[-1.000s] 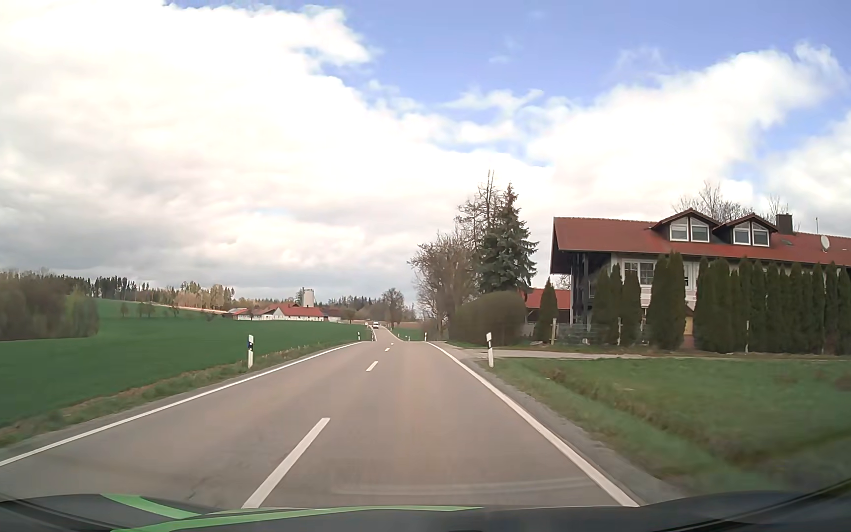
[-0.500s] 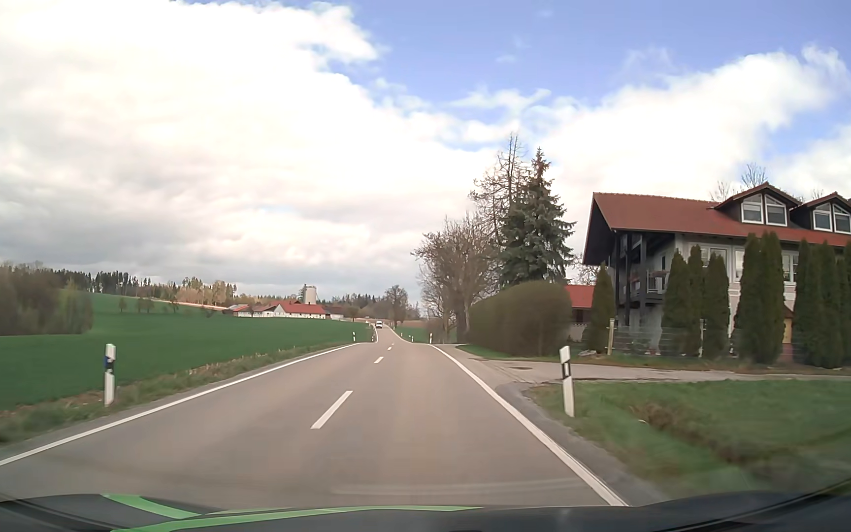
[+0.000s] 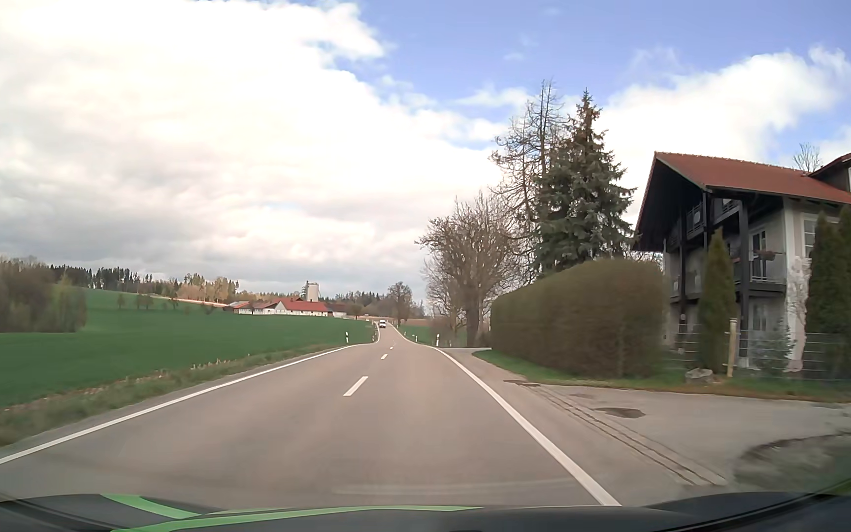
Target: Follow the waypoints while adhering to traffic rules and regulations
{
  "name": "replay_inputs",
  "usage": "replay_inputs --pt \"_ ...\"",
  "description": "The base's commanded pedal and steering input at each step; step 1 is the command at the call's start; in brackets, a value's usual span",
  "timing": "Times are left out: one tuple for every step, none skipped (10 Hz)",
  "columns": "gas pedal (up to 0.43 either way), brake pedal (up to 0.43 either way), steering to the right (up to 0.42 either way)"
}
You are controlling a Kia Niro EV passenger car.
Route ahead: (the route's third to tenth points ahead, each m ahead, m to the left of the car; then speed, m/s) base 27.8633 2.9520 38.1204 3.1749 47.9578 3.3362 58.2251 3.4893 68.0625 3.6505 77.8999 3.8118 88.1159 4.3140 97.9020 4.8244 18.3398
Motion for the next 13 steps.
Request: replay_inputs --pt "0.220 0.000 -0.004" --pt "0.209 0.000 -0.004" --pt "0.197 0.000 -0.004" --pt "0.189 0.000 -0.004" --pt "0.189 0.000 -0.003" --pt "0.177 0.000 -0.003" --pt "0.169 0.000 -0.002" --pt "0.157 0.000 -0.002" --pt "0.157 0.000 -0.002" --pt "0.157 0.000 -0.001" --pt "0.157 0.000 -0.001" --pt "0.157 0.000 -0.001" --pt "0.157 0.000 -0.001"
